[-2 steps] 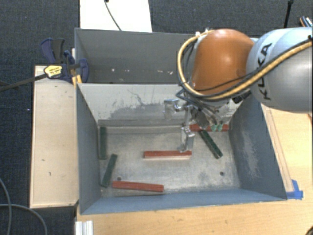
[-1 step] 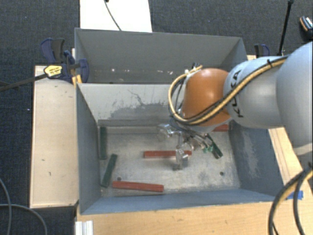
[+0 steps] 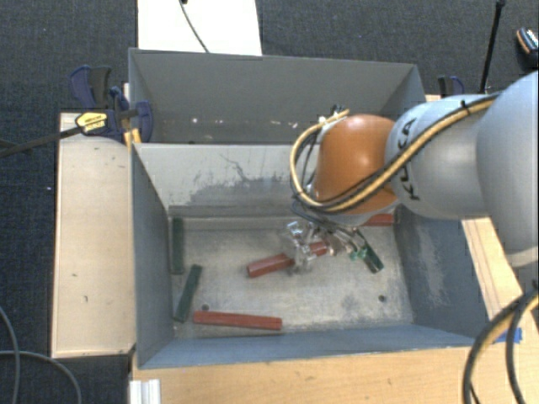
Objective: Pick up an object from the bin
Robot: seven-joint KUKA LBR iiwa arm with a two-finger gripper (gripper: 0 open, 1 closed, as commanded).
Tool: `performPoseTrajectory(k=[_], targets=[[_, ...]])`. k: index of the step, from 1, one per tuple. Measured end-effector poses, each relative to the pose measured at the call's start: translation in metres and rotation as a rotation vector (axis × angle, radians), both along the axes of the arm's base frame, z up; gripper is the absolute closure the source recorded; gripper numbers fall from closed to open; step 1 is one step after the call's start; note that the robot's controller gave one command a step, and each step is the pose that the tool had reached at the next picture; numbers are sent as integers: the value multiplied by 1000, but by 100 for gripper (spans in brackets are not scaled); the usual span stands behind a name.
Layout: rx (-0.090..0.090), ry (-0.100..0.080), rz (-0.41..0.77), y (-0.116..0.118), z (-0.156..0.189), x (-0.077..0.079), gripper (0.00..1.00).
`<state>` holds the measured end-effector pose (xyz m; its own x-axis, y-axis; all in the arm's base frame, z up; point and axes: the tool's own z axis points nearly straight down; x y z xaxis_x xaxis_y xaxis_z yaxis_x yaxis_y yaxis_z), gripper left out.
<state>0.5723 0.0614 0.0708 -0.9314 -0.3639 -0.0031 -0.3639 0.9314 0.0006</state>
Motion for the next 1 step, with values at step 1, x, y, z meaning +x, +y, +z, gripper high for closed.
performPoseTrajectory(k=[1], targets=[[0, 0, -2, 0, 0, 0, 0]])
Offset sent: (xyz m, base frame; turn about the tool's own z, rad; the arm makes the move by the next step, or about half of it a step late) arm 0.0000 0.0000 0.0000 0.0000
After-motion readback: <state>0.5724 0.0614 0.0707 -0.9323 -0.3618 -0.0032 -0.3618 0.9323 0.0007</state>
